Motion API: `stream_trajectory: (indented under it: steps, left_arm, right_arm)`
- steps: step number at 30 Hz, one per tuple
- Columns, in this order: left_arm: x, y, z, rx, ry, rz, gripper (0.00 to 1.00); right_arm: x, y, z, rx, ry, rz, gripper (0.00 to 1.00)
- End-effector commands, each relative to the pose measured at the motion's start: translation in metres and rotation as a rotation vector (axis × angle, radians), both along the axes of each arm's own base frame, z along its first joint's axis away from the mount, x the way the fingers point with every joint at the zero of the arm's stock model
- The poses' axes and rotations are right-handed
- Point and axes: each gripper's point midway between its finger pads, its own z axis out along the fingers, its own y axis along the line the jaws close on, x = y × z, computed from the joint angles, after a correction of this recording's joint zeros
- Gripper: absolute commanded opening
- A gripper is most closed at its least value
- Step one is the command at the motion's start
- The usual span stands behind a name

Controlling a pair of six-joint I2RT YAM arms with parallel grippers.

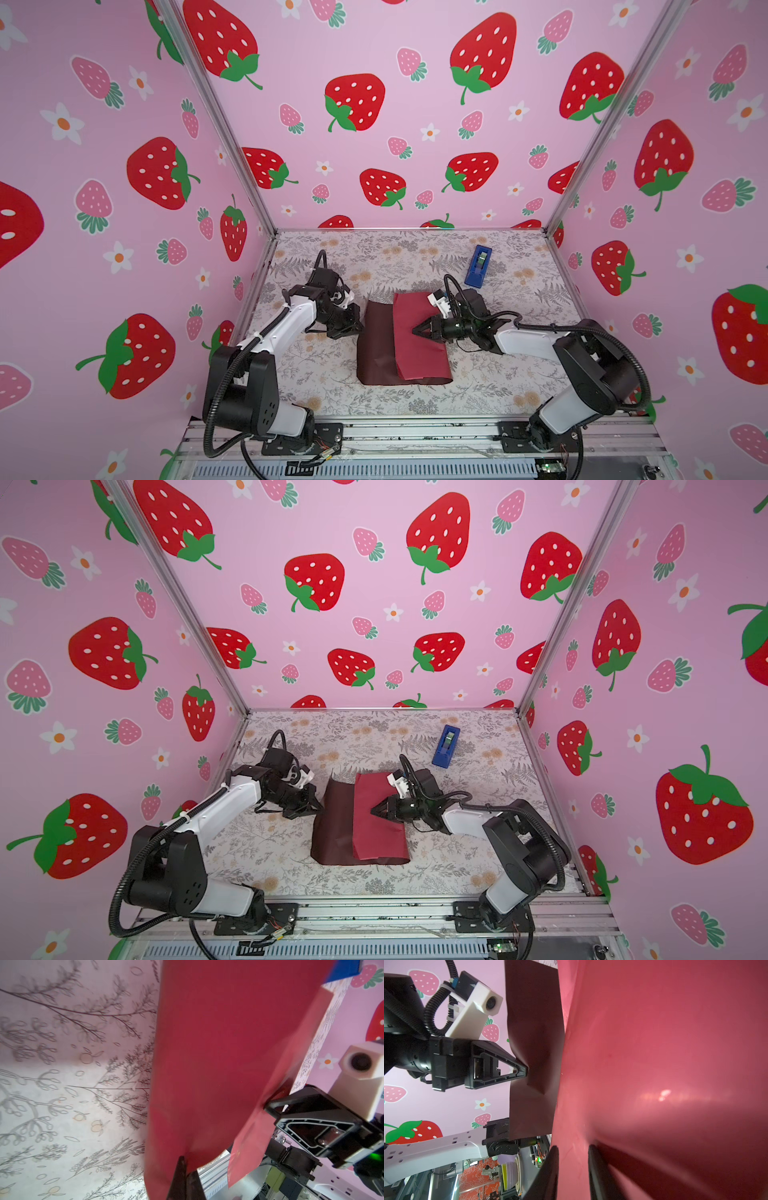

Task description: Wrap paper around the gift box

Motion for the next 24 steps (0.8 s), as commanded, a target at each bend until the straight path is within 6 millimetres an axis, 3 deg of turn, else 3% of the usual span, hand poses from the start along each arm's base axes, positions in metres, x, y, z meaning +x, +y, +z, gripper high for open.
stream_trajectory:
  steps: [1, 13, 24]
  left_arm:
    - [0.007, -0.019, 0.024, -0.044, -0.031, 0.010, 0.00]
    - [0.018, -0.076, 0.051, -0.160, -0.055, 0.073, 0.00]
    - [0.017, -0.121, 0.028, -0.155, 0.007, 0.029, 0.00]
  right_arm:
    - [-0.008, -0.018, -0.042, -0.146, 0.081, -0.048, 0.28]
    - [-0.009, -0.020, -0.042, -0.148, 0.080, -0.051, 0.29]
    - [-0.008, -0.020, -0.041, -0.148, 0.079, -0.057, 0.28]
